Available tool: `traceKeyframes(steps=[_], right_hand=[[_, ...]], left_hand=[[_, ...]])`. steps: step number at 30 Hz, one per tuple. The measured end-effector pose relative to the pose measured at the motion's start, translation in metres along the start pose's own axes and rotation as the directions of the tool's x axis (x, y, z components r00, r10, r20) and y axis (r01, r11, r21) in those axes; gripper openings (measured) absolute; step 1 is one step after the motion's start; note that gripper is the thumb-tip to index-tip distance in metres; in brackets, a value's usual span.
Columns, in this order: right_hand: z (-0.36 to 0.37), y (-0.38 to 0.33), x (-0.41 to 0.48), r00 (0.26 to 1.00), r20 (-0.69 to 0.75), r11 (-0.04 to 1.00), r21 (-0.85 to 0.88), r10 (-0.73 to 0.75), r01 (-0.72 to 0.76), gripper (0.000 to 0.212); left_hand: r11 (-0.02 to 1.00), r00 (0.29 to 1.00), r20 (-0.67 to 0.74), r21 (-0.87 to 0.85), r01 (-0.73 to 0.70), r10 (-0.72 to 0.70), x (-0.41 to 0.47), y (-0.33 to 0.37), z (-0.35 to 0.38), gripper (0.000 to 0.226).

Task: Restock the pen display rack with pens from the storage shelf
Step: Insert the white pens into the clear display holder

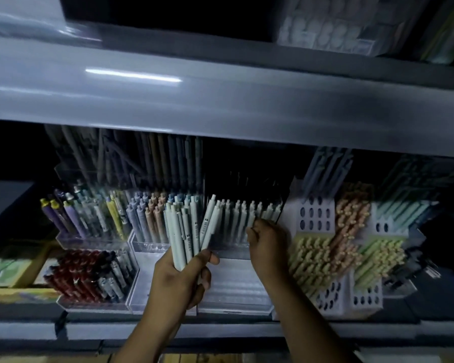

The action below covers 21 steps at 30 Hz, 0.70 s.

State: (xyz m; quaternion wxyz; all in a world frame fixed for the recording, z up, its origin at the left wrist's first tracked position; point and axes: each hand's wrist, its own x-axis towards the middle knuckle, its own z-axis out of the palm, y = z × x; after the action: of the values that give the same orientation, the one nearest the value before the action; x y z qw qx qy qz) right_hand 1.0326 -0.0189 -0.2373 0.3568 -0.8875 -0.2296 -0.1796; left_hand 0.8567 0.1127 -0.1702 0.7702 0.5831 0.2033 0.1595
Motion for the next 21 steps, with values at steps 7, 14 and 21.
traceKeyframes(steps=[7, 14, 21], right_hand=[[0.004, 0.003, 0.002, 0.999, -0.004, 0.998, -0.049, 0.037, -0.037, 0.046], [0.005, 0.001, 0.006, 0.995, 0.009, 0.992, -0.08, 0.103, -0.102, 0.046], [-0.001, -0.012, 0.004, 0.95, -0.054, 0.936, 0.194, 0.307, -0.292, 0.048]], left_hand=[[1.0, 0.998, 0.064, -0.021, 0.017, -0.015, -0.004, 0.001, -0.011, 0.027], [0.998, 0.993, 0.115, -0.052, 0.03, -0.023, -0.002, -0.006, -0.017, 0.026], [0.998, 0.986, 0.162, -0.046, 0.039, -0.031, 0.0, -0.006, -0.017, 0.027]])
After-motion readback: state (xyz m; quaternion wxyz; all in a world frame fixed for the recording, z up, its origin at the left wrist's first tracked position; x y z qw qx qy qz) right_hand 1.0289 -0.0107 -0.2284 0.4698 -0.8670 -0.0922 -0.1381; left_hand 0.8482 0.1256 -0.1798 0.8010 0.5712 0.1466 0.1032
